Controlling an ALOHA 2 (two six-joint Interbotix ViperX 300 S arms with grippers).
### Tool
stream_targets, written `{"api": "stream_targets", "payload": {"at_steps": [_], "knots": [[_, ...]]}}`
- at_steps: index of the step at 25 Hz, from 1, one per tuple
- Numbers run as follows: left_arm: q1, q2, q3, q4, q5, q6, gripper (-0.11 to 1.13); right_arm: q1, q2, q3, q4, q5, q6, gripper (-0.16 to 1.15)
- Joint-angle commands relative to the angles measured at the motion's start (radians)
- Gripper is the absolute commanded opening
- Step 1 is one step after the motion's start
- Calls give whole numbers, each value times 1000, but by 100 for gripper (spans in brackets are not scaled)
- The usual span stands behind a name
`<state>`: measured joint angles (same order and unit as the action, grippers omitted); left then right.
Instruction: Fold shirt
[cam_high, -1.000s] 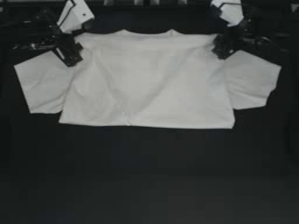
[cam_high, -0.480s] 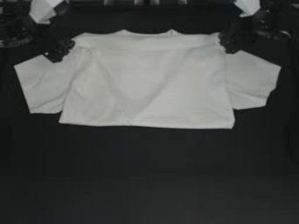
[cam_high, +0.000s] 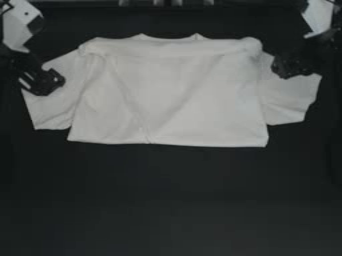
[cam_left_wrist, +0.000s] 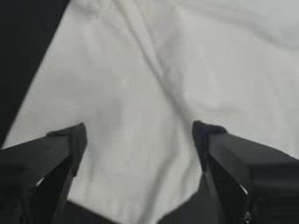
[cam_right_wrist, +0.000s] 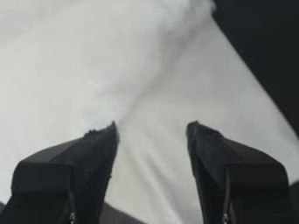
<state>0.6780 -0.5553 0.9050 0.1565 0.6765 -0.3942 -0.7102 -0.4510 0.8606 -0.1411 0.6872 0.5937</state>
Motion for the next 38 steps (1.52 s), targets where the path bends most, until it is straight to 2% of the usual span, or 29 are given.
{"api": "stream_targets", "payload": {"at_steps": [1, 10, 19, 22, 28, 33, 38], "knots": [[5, -34, 35, 3, -3, -29, 100, 2, -29, 25, -21, 2, 52, 84], [34, -32, 101, 3, -6, -57, 100, -14, 37, 77, -23, 5, 129, 84], [52, 11, 150, 0, -67, -91, 102, -71, 101, 89, -43, -9, 121, 89], [52, 48, 149, -11, -72, -92, 102, -81, 107, 92, -38, -17, 127, 98], [52, 107, 130, -37, -83, -110, 101, -92, 123, 104, -21, -51, 164, 99], [55, 137, 129, -26, -149, -178, 101, -92, 143, 114, -35, -61, 209, 99], [57, 213, 117, -14, -153, -186, 101, -92, 178, 115, -48, -66, 239, 99]]}}
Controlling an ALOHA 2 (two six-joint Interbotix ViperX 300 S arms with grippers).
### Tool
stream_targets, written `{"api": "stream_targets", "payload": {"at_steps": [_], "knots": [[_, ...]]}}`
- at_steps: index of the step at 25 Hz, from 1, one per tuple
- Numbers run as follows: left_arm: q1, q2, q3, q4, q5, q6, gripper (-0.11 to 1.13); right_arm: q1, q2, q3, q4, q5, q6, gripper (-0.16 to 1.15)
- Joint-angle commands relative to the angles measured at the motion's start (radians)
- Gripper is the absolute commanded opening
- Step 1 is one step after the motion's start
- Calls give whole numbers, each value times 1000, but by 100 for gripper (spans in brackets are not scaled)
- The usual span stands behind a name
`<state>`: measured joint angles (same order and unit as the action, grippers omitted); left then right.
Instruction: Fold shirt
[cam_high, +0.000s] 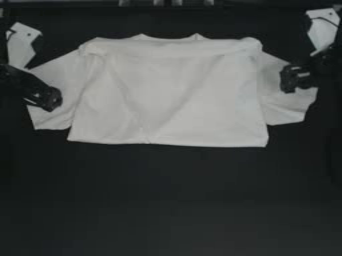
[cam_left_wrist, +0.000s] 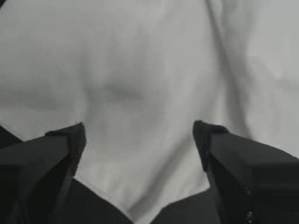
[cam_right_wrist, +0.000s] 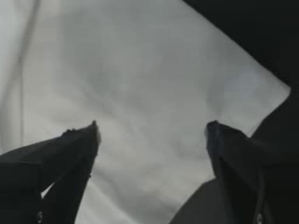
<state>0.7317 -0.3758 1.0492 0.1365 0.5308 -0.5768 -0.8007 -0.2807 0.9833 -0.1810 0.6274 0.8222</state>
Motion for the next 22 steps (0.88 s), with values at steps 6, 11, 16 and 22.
{"api": "stream_targets", "payload": {"at_steps": [6, 11, 16, 22], "knots": [[3, 137, -52, 23, -29, -5, 100, -2, 25, -5, -31, -14, 28, 99], [3, 176, -55, 28, -40, -3, 100, -2, 25, -3, -35, -26, 23, 99], [3, 207, -58, 31, -31, -3, 95, -2, 25, 0, -38, -52, 20, 99], [-8, 215, -72, 49, 15, -2, 44, 0, 25, -2, -37, -74, 15, 99]]}}
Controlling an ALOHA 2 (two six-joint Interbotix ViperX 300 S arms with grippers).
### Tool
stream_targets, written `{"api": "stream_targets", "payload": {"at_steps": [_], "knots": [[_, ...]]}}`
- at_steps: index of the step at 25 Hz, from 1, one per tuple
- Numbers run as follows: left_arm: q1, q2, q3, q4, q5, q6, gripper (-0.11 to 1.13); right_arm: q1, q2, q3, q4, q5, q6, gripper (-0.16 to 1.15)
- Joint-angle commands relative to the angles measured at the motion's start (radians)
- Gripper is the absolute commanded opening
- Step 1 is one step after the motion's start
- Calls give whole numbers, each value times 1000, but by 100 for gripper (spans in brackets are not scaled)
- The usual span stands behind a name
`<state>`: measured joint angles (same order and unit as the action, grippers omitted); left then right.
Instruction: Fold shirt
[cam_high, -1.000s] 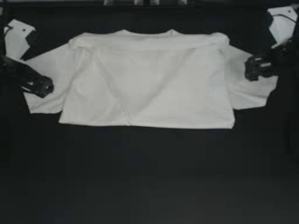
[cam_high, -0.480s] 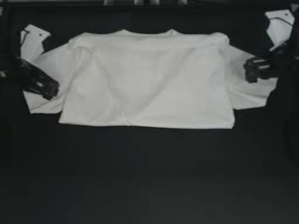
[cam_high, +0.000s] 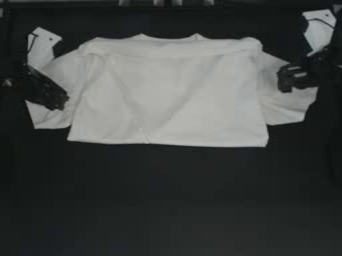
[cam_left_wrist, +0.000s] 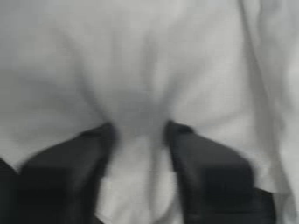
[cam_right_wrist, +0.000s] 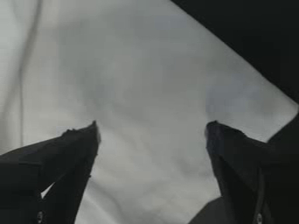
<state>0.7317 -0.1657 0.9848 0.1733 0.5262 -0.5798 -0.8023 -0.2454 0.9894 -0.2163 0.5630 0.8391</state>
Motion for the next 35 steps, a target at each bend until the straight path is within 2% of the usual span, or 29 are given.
{"api": "stream_targets", "payload": {"at_steps": [1, 3, 5, 8, 17, 30, 33, 35], "knots": [[-17, 5, -11, 14, 21, 3, 33, 2, -11, -6, 0, -9, -2, 99], [-34, 5, -15, 28, 29, 3, 13, 3, -11, -6, 0, -9, -6, 99], [-54, 5, -26, 46, 38, 3, 3, 2, -11, -6, 5, -9, -6, 99], [-74, 3, -55, 67, 84, 0, 4, 2, -11, 2, 9, -8, -6, 99], [-100, -5, -124, 87, 143, 2, 4, 2, -9, 25, 28, 34, -2, 99], [-103, -48, -156, 100, 187, 3, 4, 23, 43, 23, 46, 41, -12, 98], [-103, -55, -155, 101, 190, 3, 4, 26, 43, 25, 46, 41, -12, 91], [-104, -58, -155, 101, 196, 3, 4, 29, 44, 28, 52, 41, -14, 74]]}}
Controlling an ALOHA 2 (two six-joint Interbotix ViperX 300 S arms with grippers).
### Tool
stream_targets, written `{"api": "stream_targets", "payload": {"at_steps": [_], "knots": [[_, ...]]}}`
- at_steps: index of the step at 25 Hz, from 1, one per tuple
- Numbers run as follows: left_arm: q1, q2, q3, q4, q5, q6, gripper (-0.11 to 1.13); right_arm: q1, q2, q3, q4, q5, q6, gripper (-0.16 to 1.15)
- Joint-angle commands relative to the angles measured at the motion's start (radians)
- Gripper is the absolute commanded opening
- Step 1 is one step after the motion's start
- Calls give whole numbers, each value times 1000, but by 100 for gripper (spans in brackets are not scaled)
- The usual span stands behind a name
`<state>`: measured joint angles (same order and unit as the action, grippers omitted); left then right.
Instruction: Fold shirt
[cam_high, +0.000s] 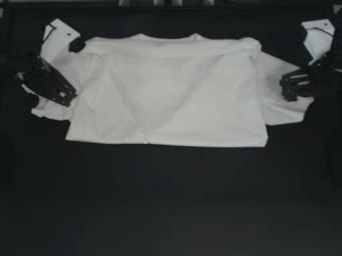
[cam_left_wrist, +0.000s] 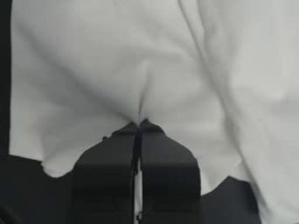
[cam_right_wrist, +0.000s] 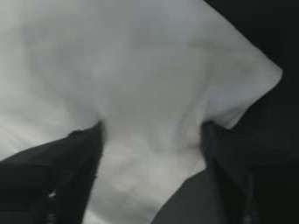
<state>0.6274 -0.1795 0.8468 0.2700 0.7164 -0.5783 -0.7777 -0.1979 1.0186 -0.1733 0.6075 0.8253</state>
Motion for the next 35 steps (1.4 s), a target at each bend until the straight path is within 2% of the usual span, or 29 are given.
{"api": "stream_targets", "payload": {"at_steps": [1, 5, 6, 7, 11, 23, 29, 35], "knots": [[2, -44, -17, 5, 9, 3, 4, 9, -5, -2, 11, 0, 0, 63], [0, -46, -18, 6, 11, 3, 4, 35, -3, -6, 6, -3, -2, 5], [-2, -46, -18, 8, 9, 3, 4, 37, -3, -8, 11, -3, -3, -6], [-5, -48, -17, 6, 11, 2, 4, 37, -5, -11, 6, 2, -5, -9], [-20, -58, -20, 6, 9, 2, 4, 69, -31, -35, 3, 11, -6, 8], [-103, -135, -106, -6, -12, -2, 4, 170, -133, -209, -8, 84, -2, 5], [-133, -147, -152, -38, -121, 2, 4, 224, -132, -284, -9, 38, 3, 5], [-164, -149, -175, -66, -225, 5, 4, 256, -118, -311, 5, -84, 9, 5]]}}
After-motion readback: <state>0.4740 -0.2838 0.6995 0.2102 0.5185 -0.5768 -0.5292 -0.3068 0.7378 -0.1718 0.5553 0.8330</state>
